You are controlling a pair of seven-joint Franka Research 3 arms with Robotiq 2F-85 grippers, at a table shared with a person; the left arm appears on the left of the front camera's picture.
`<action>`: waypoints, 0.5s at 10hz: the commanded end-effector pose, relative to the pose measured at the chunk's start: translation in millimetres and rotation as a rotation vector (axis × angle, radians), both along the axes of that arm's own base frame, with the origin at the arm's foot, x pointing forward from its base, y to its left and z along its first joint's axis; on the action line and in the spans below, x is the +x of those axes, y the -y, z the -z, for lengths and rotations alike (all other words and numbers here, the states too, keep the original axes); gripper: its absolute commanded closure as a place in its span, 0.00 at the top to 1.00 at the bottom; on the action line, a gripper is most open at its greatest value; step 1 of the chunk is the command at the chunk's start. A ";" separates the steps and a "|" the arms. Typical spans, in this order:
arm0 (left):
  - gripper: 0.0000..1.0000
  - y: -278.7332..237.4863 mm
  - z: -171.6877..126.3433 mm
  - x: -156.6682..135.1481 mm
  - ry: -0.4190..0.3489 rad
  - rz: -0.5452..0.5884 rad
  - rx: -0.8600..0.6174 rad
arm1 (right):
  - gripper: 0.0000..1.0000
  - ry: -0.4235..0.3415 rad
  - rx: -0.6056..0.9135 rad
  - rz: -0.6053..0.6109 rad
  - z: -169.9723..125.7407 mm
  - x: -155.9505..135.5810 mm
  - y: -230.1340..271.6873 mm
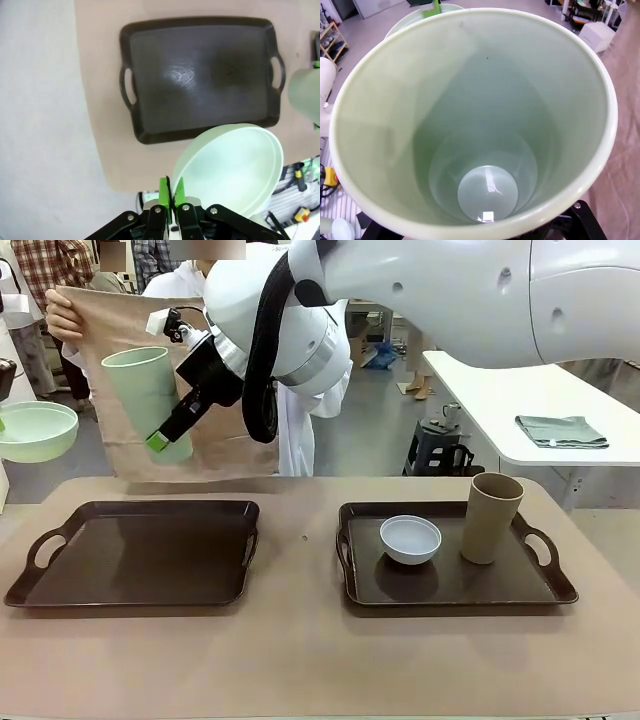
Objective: Set up a tray with a mat and arrange the tableware.
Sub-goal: Pick up the Picnic Bowl and Reusable plastic cup from the Handle tray in front of the human's position and hold them in the air, then place the Picnic Bowl and Reusable plastic cup back onto the Handle tray in front of the human's position.
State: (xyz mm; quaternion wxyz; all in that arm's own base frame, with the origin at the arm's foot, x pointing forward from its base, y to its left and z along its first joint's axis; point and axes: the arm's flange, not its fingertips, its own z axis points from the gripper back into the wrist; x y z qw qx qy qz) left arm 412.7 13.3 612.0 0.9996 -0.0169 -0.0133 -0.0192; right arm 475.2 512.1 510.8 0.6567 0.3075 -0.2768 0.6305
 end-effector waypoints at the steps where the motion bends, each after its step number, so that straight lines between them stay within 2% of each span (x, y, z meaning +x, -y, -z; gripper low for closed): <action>1: 0.00 -0.8 0.6 -0.5 0.016 0.010 -0.006 | 0.18 0.016 0.004 -0.010 -2.1 -0.3 0.8; 5: 0.00 -0.8 0.6 -0.5 0.016 0.010 -0.006 | 0.18 0.016 0.004 -0.010 -2.1 -0.3 0.8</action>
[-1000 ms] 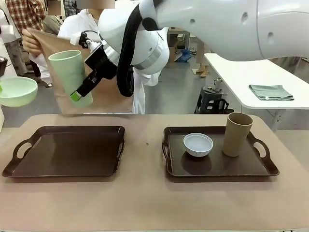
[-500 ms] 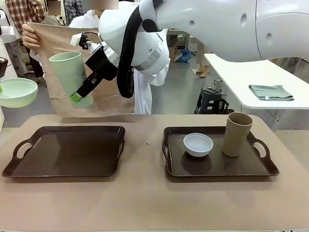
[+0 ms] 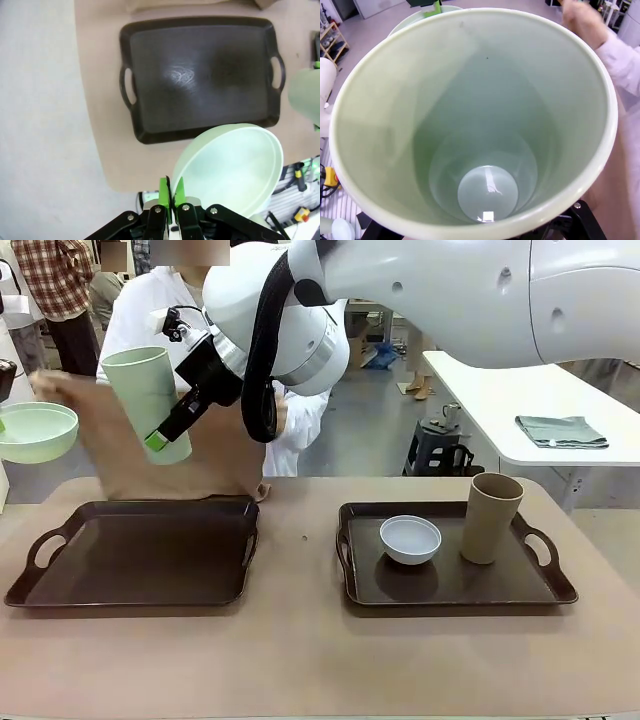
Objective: Set up a tray with a mat and arrange the tableware.
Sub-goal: Place the Picnic Bowl and Reusable plastic cup back onto the Handle tray in front of the human's position.
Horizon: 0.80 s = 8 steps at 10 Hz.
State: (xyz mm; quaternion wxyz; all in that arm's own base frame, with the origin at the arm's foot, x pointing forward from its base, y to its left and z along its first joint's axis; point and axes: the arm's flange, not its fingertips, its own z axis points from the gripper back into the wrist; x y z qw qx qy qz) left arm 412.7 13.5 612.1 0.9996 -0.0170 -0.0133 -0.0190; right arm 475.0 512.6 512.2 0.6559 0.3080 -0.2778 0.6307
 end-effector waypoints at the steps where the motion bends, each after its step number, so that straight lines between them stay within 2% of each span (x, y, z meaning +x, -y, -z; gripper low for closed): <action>1: 0.00 -0.6 0.6 -0.5 0.016 0.010 -0.006 | 0.18 0.015 0.002 -0.009 -0.7 0.0 1.3; 8: 0.00 -0.6 0.6 -0.5 0.016 0.010 -0.006 | 0.18 0.015 0.002 -0.009 -0.7 0.0 1.3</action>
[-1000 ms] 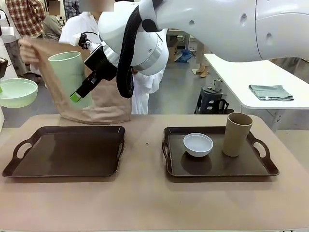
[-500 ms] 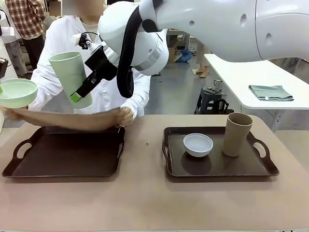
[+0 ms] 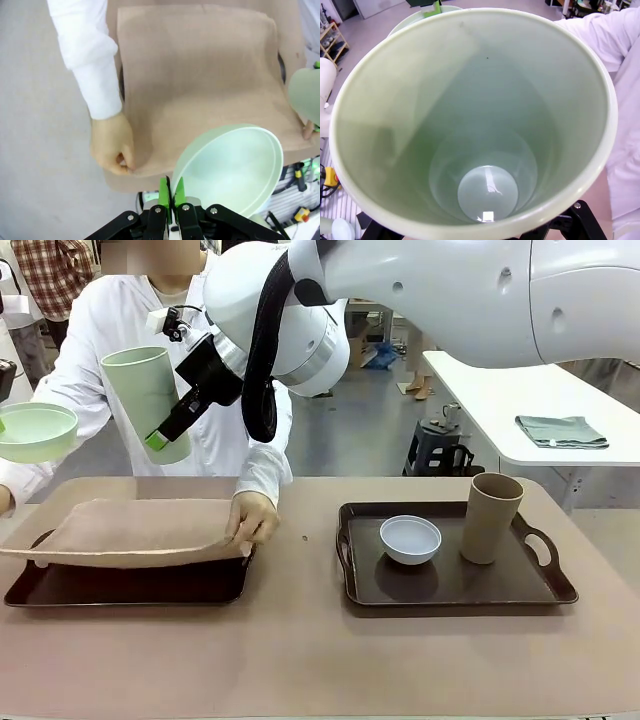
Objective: Set up a tray with a mat and arrange the tableware.
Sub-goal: Place the Picnic Bowl and Reusable plastic cup back onto the Handle tray in front of the human's position.
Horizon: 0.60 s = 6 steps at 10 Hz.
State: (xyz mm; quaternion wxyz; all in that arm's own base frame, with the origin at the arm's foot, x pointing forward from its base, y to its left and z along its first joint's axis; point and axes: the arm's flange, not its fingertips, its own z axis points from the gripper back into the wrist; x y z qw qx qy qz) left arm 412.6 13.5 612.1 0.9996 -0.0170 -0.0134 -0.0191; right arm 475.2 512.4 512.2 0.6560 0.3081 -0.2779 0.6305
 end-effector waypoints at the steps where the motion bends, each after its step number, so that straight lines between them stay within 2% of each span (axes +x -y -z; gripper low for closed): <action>1: 0.00 -0.6 0.7 -0.5 0.016 0.010 -0.006 | 0.18 0.015 0.002 -0.010 -0.7 -0.2 1.1; 6: 0.00 -0.6 0.7 -0.5 0.016 0.010 -0.006 | 0.18 0.015 0.002 -0.010 -0.7 -0.2 1.1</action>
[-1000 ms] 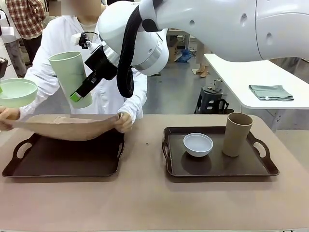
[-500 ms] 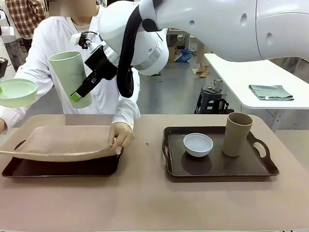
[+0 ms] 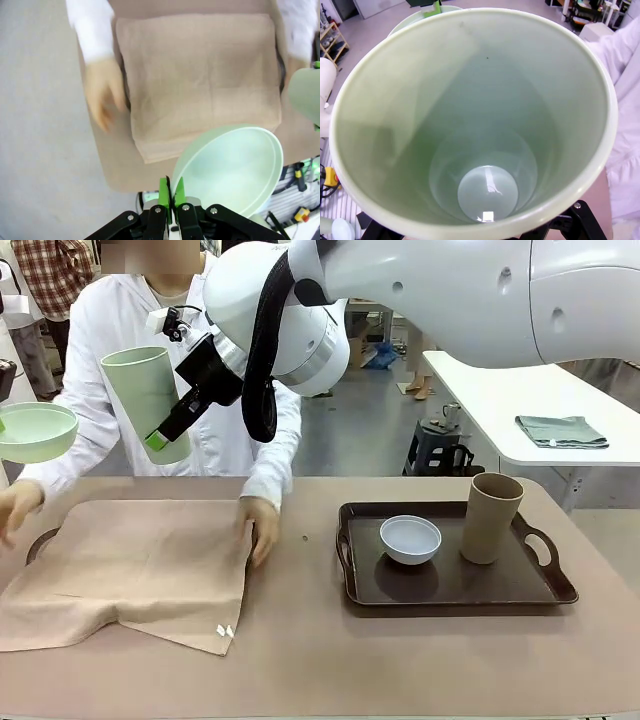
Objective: Set up a tray with a mat and arrange the tableware.
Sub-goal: Place the Picnic Bowl and Reusable plastic cup back onto the Handle tray in front of the human's position.
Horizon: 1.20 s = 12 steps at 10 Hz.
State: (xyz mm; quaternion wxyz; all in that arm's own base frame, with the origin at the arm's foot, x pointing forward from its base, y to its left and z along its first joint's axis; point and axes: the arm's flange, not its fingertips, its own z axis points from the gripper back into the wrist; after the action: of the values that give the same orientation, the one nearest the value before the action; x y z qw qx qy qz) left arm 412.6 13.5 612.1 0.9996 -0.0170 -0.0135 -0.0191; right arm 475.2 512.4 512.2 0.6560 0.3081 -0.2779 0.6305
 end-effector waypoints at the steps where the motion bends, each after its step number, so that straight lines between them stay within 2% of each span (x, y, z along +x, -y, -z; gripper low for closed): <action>1: 0.00 -0.6 0.7 -0.5 0.016 0.010 -0.006 | 0.18 0.015 0.002 -0.009 -0.7 -0.2 1.1; 12: 0.00 -0.6 0.7 -0.5 0.016 0.010 -0.006 | 0.18 0.015 0.002 -0.009 -0.7 -0.2 1.1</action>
State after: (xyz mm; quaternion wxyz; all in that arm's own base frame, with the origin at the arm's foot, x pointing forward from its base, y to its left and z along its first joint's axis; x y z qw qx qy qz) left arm 412.6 13.5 612.1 0.9996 -0.0170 -0.0135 -0.0191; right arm 475.2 512.4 512.2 0.6560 0.3081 -0.2779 0.6305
